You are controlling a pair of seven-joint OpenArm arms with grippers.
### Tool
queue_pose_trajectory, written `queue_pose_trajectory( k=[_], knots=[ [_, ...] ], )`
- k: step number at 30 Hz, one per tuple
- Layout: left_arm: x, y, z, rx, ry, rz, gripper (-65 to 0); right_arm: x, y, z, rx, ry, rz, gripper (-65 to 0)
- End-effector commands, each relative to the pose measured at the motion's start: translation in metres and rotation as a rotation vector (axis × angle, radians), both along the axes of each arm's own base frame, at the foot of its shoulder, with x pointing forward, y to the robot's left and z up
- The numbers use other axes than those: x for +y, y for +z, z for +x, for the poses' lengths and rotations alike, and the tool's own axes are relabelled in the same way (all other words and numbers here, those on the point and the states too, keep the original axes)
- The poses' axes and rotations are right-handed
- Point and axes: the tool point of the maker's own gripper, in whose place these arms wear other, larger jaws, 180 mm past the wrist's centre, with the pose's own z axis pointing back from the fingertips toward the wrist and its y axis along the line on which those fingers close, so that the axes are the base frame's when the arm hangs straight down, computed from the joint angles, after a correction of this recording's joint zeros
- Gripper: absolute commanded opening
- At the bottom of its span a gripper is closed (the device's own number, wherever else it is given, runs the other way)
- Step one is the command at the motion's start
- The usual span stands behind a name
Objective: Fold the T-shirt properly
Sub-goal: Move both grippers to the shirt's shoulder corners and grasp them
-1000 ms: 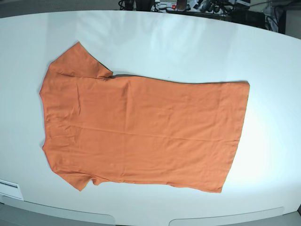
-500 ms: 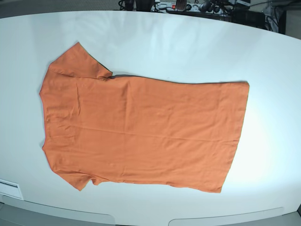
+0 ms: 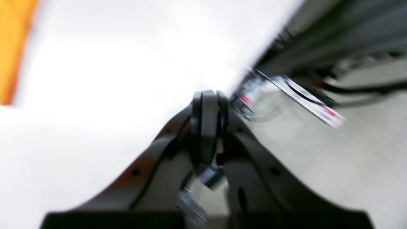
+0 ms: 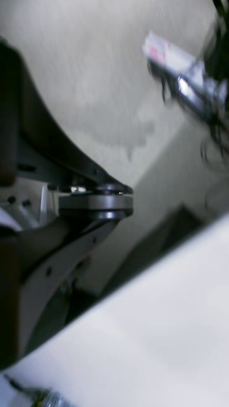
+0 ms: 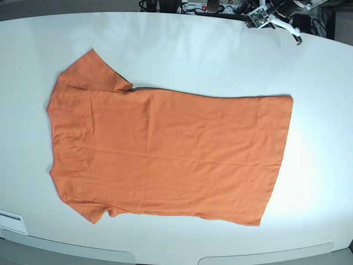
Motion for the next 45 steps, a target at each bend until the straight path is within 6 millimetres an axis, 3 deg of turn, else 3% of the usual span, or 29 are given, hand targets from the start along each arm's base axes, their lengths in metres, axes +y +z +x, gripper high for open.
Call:
queue_pose_trajectory(
  k=[1,10,15,19,25,27,30,32,39,45],
  knots=[
    [0.000,0.008,0.010,-0.047,-0.010,-0.001,-65.0,-0.002,0.006,0.000,-0.012,0.005,-0.007,-65.0],
    [0.021,0.016,0.063,-0.206,-0.073,0.086,-65.0,-0.044,0.026,0.075,-0.273,-0.031,-0.076,-65.0],
    [0.042,0.012,0.097,-0.277,-0.093,0.112,-65.0,-0.030,0.033,0.115,-0.343,0.056,0.110,-65.0],
    [0.059,-0.002,0.106,-0.229,-0.192,0.130,-65.0,-0.017,0.042,0.136,-0.412,0.056,0.207,-65.0],
    [0.073,-0.003,0.121,-0.189,-0.324,0.012,-63.6,-0.001,0.041,0.135,-0.398,0.121,0.268,-65.0],
    [0.080,-0.001,0.130,-0.189,-0.338,-0.004,-55.1,0.007,0.039,0.131,-0.374,0.130,0.315,-65.0],
    [0.088,-0.004,0.143,-0.184,-0.344,0.016,-35.9,0.013,0.038,0.129,-0.358,0.135,0.351,-65.0],
    [0.086,-0.009,0.146,-0.171,-0.366,0.020,-29.5,0.014,0.037,0.128,-0.351,0.142,0.354,-65.0],
    [0.075,-0.047,0.137,-0.105,-0.564,0.155,-29.4,0.014,0.037,0.128,-0.351,0.142,0.353,-65.0],
    [0.097,-0.070,0.128,-0.036,-0.657,0.283,-29.4,0.014,0.037,0.127,-0.350,0.141,0.353,-65.0]
  ],
)
